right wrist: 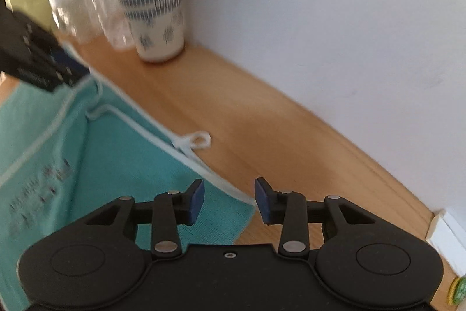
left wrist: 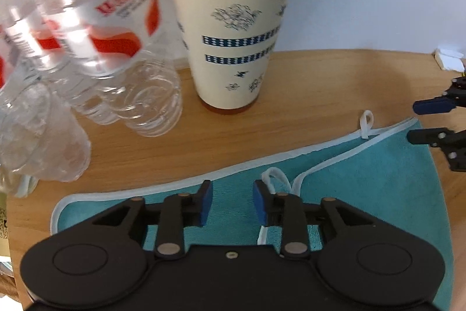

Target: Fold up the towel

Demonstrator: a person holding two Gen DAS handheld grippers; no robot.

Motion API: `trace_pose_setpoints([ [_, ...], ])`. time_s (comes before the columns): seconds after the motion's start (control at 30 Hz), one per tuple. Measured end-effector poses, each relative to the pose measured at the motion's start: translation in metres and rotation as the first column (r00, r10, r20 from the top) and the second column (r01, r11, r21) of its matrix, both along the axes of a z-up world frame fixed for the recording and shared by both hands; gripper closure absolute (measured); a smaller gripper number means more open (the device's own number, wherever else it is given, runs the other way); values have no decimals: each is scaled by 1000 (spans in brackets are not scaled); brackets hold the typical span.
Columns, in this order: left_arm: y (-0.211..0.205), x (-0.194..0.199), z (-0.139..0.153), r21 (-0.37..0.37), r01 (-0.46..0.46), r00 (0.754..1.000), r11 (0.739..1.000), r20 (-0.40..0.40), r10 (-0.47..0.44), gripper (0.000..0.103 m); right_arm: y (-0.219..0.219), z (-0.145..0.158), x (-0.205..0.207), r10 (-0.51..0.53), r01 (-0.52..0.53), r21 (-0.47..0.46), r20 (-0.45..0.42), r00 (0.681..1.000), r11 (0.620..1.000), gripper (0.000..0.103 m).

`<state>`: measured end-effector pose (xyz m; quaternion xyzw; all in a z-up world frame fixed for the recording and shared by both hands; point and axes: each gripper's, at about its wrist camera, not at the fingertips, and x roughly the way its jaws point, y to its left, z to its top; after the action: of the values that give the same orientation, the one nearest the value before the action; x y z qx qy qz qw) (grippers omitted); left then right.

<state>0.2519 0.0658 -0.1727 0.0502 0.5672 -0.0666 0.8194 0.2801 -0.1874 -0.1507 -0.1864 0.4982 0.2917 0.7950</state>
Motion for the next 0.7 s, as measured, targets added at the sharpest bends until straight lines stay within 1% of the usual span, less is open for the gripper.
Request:
trace_pose_setpoints([
  [0.07, -2, 3, -4, 3, -3, 1000, 1000, -8, 3, 68, 2, -4, 1, 11, -11, 1, -6, 1000, 1000, 79],
  [0.1, -2, 3, -6, -3, -4, 1000, 1000, -11, 4, 75, 4, -4, 0, 16, -16, 11, -16, 1000, 1000, 91],
  [0.13, -3, 3, -8, -13, -3, 1000, 1000, -14, 3, 90, 4, -4, -1, 18, -18, 19, -25, 1000, 1000, 91],
  [0.17, -4, 3, -9, -14, 1, 1000, 1000, -11, -1, 95, 4, -2, -1, 12, -11, 23, -29, 1000, 1000, 92],
  [0.23, -10, -1, -9, 41, 16, 999, 999, 38, -18, 98, 2, 1, -4, -15, 16, 40, -21, 1000, 999, 93],
  [0.33, -10, -4, -7, 80, -12, 997, 997, 77, 5, 101, -4, 8, -8, -69, 69, 90, -4, 998, 994, 93],
  [0.47, -3, -8, -1, 103, -71, 990, 992, 130, 58, 102, -8, 19, -21, -115, 110, 135, 33, 993, 985, 93],
  [0.53, 1, -10, 1, 107, -83, 988, 991, 140, 68, 102, -12, 23, -26, -154, 145, 163, 42, 987, 976, 93],
  [0.6, 5, -11, 1, 91, -87, 989, 992, 130, 75, 102, -11, 18, -31, -168, 158, 133, 69, 983, 979, 91],
  [0.67, 8, -8, 0, 66, -81, 992, 995, 98, 74, 94, -8, 14, -35, -138, 130, 91, 88, 987, 987, 91],
  [0.7, 7, -7, 0, 54, -65, 994, 996, 91, 59, 82, -6, 13, -35, -123, 117, 76, 93, 988, 990, 90],
])
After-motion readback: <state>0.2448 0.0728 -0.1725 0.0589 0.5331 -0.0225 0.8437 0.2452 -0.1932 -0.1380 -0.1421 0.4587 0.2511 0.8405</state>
